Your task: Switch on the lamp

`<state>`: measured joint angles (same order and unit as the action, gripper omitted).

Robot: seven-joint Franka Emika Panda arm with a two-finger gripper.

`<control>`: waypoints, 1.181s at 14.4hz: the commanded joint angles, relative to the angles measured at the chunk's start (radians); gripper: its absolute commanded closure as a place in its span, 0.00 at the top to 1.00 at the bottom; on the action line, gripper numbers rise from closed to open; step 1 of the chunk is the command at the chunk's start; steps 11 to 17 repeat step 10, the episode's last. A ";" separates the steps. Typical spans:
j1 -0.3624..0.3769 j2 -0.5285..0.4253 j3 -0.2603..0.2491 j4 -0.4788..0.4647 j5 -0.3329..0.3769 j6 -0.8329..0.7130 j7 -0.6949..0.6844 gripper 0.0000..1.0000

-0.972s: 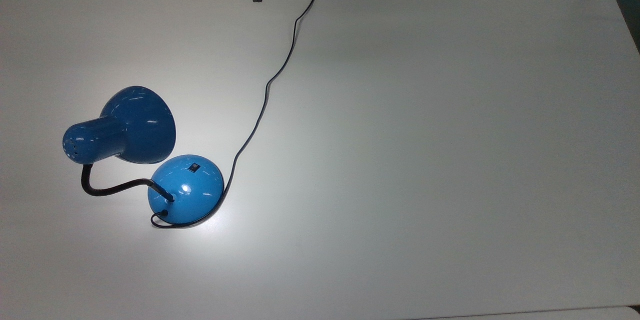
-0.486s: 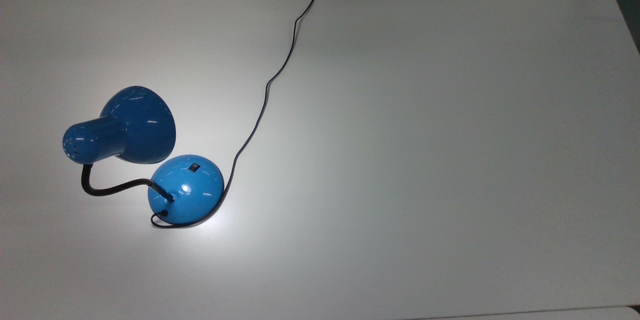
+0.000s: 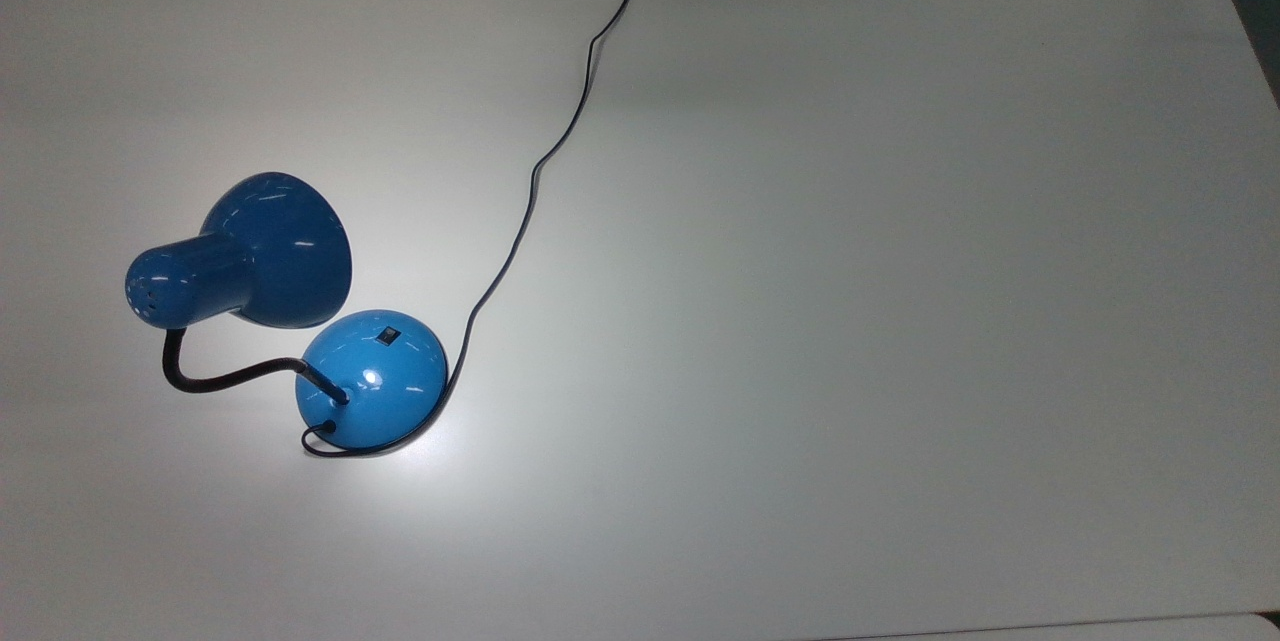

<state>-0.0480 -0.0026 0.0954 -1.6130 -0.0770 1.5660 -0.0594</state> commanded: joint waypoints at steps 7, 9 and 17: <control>0.011 -0.013 -0.013 -0.010 0.022 0.016 0.118 1.00; 0.011 -0.013 -0.013 -0.010 0.022 0.016 0.116 1.00; 0.011 -0.013 -0.013 -0.010 0.022 0.016 0.116 1.00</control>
